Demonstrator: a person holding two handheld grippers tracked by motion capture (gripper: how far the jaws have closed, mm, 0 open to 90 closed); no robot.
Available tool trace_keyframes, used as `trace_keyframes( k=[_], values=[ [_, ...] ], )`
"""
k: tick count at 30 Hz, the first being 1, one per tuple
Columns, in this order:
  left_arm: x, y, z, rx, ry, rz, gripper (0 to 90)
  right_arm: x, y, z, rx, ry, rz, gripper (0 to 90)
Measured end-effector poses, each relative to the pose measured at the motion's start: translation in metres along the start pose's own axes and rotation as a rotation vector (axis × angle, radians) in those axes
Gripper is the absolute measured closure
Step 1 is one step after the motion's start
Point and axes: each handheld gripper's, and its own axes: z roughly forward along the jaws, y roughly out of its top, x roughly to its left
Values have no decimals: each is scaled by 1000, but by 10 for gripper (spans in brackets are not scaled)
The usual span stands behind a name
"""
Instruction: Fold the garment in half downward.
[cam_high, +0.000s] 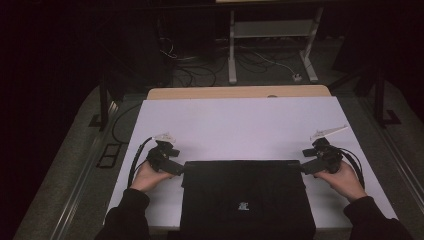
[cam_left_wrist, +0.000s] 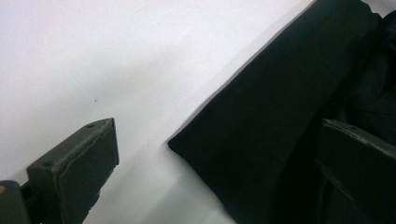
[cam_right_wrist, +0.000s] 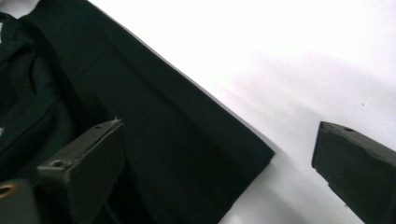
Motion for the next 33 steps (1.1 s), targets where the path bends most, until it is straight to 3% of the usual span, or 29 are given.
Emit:
trace_keyframes(
  k=[4,8,14,24,25,33],
  values=[
    [4,0,4,13,-1,-1,0,-8,-1,4,17,2,11,88],
    [3,3,11,62,-14,15,0,-13,-2,6,25,7,19,120],
    [4,3,13,67,-20,20,89,-18,-4,7,30,26,30,188],
    [8,2,13,60,4,12,277,-25,-7,9,47,24,41,320],
    [7,2,13,59,18,18,330,-25,-7,10,55,11,36,348],
    [7,3,13,63,36,34,490,-23,-6,12,45,-31,30,500]
  ],
)
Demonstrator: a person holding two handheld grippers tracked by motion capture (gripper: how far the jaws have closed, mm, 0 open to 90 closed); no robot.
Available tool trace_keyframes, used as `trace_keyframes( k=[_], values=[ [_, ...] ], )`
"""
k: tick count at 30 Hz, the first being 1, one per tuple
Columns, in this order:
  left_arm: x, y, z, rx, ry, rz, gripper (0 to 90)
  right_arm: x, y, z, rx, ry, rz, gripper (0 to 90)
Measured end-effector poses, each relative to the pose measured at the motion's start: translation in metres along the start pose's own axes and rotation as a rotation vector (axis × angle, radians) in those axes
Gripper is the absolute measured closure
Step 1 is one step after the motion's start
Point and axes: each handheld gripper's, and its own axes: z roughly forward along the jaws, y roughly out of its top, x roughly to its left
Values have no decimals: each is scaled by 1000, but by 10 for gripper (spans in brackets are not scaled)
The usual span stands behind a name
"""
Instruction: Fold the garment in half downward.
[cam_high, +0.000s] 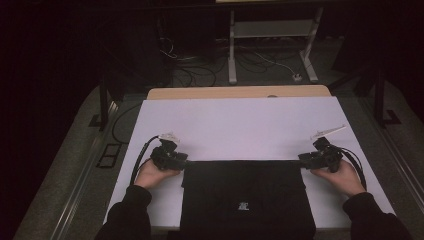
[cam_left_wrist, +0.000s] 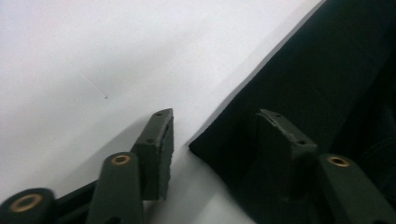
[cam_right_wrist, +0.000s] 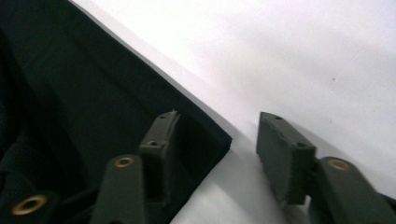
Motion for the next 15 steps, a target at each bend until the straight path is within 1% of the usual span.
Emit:
trace_keyframes(
  k=[3,4,5,8,10,11,12,13,15],
  values=[
    [-1,0,0,3,-3,5,540,1,1,1,-2,-3,2,571],
    [-1,0,0,3,-3,5,557,1,1,1,-2,-3,2,571],
    [-1,0,1,5,-4,7,557,1,1,1,0,-4,3,599],
    [-3,1,1,12,4,12,603,2,1,2,5,13,-2,662],
    [-3,0,1,10,-1,7,624,3,1,3,5,14,-3,713],
    [-3,0,2,10,0,5,643,3,1,3,4,17,-2,745],
    [-3,0,2,10,0,4,689,3,2,2,5,23,7,797],
    [-3,0,2,12,-1,6,689,3,2,2,5,23,7,797],
    [-3,0,3,20,-3,11,766,3,2,2,9,29,14,831]
  ],
)
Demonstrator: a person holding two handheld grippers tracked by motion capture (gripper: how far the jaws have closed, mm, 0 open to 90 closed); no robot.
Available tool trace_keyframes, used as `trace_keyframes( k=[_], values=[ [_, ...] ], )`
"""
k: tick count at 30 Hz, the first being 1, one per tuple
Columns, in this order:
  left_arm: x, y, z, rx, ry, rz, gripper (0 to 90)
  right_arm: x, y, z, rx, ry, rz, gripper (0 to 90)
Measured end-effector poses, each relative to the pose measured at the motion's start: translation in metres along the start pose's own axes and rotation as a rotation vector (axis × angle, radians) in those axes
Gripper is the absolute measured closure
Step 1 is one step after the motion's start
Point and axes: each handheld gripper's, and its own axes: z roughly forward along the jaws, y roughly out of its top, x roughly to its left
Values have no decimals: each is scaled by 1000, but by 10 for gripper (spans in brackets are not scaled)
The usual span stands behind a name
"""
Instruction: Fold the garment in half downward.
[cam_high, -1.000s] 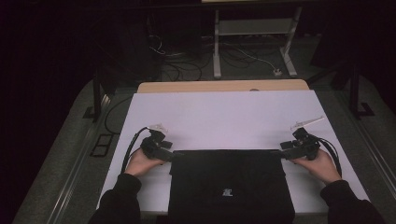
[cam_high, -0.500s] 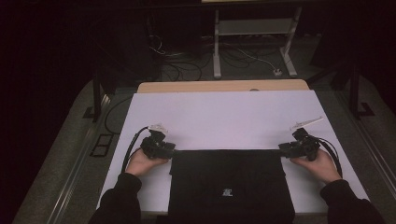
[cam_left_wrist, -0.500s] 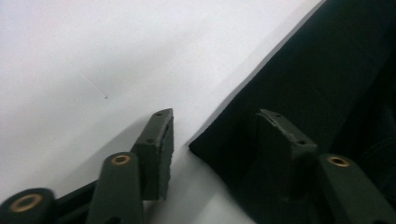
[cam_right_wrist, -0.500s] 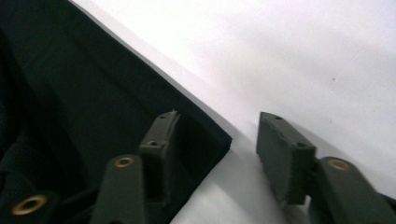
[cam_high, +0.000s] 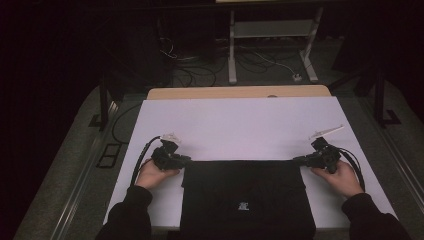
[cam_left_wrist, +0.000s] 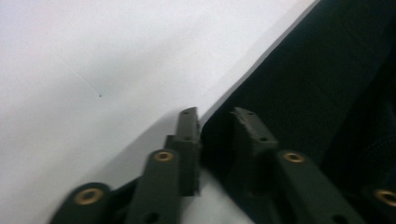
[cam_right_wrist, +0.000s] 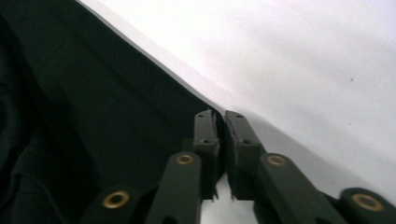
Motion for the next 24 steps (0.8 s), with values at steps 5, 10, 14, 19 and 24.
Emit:
trace_keyframes(
  k=[5,10,14,19,24],
  values=[
    [-6,2,-1,21,29,43,848,3,-1,0,-5,-21,-23,853],
    [-12,3,-2,13,64,70,859,3,-3,-4,-41,-1,15,862],
    [-9,4,-9,-48,10,0,864,2,-4,-5,-58,4,34,865],
    [-7,6,-19,-101,4,-51,867,4,-2,-6,-65,-25,53,868],
    [-7,11,-19,-99,32,-35,867,5,0,-6,-70,-51,61,869]
  ],
)
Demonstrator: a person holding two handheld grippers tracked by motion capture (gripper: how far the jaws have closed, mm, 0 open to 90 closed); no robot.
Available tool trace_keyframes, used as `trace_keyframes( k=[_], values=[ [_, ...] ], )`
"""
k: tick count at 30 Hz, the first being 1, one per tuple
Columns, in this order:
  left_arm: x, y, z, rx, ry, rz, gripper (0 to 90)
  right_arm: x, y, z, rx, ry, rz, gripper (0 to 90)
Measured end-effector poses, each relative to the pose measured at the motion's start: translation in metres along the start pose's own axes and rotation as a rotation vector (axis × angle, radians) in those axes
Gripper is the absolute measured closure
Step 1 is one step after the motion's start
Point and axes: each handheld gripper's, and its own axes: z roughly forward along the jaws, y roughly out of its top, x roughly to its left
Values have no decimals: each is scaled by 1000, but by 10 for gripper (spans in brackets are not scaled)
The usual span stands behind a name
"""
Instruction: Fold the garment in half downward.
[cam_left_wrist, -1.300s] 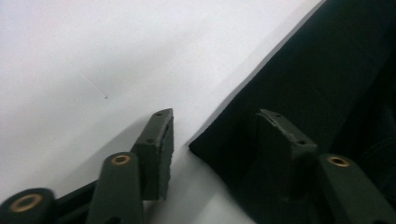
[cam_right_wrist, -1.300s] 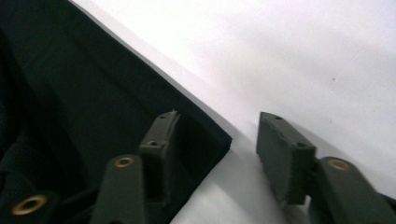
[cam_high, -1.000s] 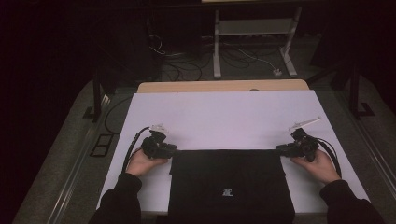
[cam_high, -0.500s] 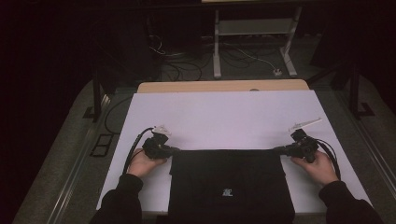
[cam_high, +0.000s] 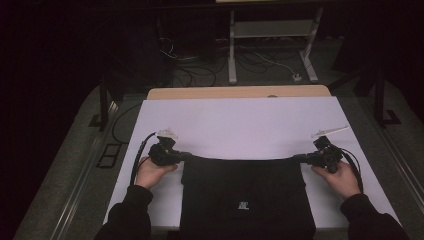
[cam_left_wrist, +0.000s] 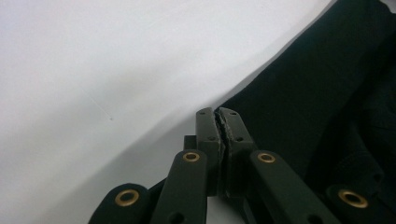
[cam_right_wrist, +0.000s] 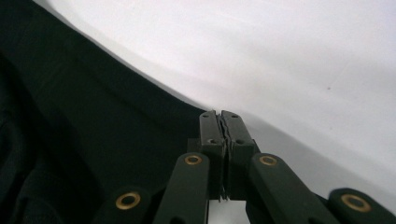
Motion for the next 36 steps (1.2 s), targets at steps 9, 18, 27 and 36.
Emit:
trace_keyframes(
  k=[9,18,27,36],
  values=[
    [4,7,-6,-36,109,31,868,0,7,0,-19,-38,12,869],
    [15,22,-9,0,158,39,866,0,37,0,-50,-63,0,869],
    [29,38,-6,11,159,8,866,-4,59,7,-38,-83,-13,868],
    [37,58,-2,42,188,13,865,-6,88,2,-31,-137,-11,869]
  ],
)
